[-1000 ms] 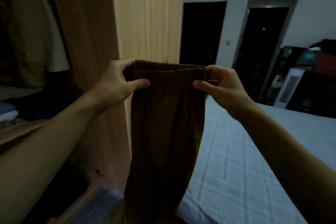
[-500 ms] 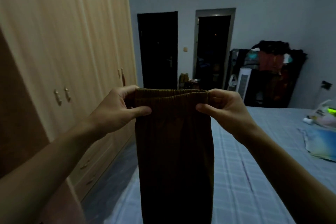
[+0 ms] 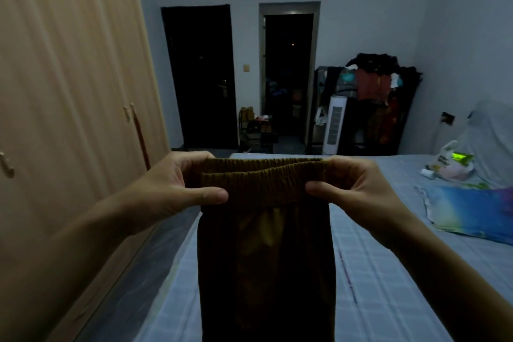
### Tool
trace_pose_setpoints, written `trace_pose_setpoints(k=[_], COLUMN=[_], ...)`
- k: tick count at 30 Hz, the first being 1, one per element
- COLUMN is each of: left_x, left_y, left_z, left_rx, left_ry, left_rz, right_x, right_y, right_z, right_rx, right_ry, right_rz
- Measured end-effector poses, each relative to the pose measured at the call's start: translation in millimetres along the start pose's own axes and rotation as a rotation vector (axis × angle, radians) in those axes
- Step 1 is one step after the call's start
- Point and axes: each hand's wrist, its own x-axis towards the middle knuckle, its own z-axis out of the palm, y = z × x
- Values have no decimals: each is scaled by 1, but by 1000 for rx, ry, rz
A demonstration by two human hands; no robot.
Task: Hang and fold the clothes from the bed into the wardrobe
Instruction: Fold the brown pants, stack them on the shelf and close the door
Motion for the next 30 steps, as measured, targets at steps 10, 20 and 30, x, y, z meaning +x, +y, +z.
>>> trace_pose_setpoints(k=[10,20,30], left_x=[216,321,246], left_y=[-110,-16,-8], left_z=[-50,-157,-126], left_rx=[377,450,447], left_ry=[211,495,413], left_rz=[-167,366,364], right_x=[188,343,267], right_y=[142,50,28], right_z=[-30,-74,-61], right_rx=[-221,-214,-251], right_ry=[149,241,134], right_rz=[329,-256,-276])
